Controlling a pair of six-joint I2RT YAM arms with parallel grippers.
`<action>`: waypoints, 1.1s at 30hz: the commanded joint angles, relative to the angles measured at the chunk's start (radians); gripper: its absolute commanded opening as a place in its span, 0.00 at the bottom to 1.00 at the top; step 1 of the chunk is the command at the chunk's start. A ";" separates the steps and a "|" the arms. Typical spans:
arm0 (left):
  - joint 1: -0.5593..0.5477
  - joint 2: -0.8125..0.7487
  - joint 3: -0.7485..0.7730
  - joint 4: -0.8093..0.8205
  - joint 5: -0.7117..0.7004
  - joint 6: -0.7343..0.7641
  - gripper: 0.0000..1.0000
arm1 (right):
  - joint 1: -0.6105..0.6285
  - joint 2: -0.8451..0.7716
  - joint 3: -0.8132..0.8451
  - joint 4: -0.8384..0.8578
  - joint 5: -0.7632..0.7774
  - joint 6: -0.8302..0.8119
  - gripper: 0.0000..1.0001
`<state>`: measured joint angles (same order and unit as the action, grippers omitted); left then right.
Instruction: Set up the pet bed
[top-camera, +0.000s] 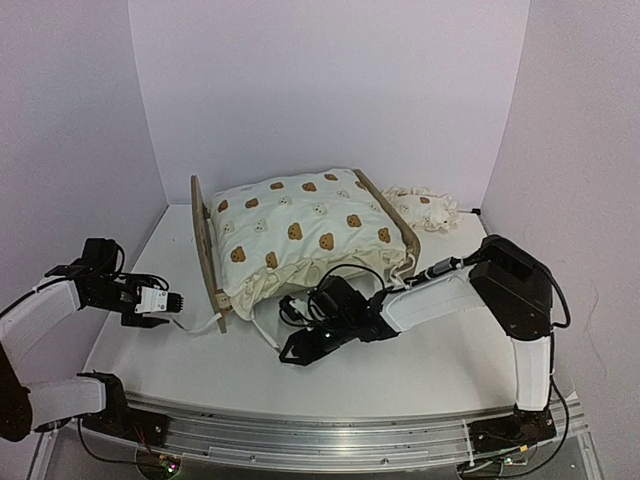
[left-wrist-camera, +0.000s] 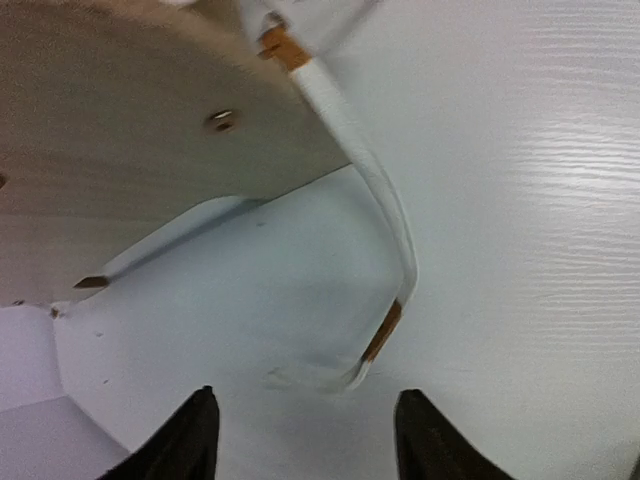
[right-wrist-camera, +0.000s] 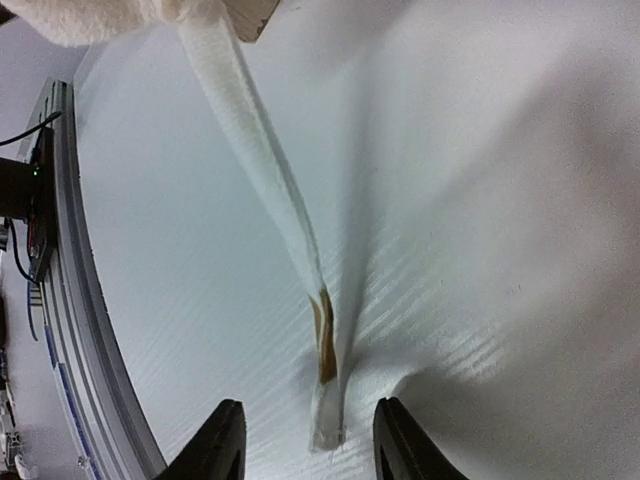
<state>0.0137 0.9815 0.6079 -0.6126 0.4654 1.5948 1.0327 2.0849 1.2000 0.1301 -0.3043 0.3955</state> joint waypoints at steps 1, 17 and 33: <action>-0.011 -0.014 0.048 -0.342 0.113 0.117 0.70 | -0.027 -0.139 -0.018 -0.172 -0.035 -0.067 0.47; -0.596 0.104 0.535 -0.083 -0.015 -0.941 0.50 | -0.340 -0.422 0.174 -0.718 0.458 -0.053 0.54; -0.903 0.614 0.596 0.266 -0.662 -0.741 0.67 | -0.395 -0.202 0.320 -0.695 0.508 -0.056 0.50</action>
<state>-0.8934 1.5430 1.1819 -0.4133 -0.0624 0.8193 0.6423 1.8600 1.4862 -0.5617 0.1880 0.3443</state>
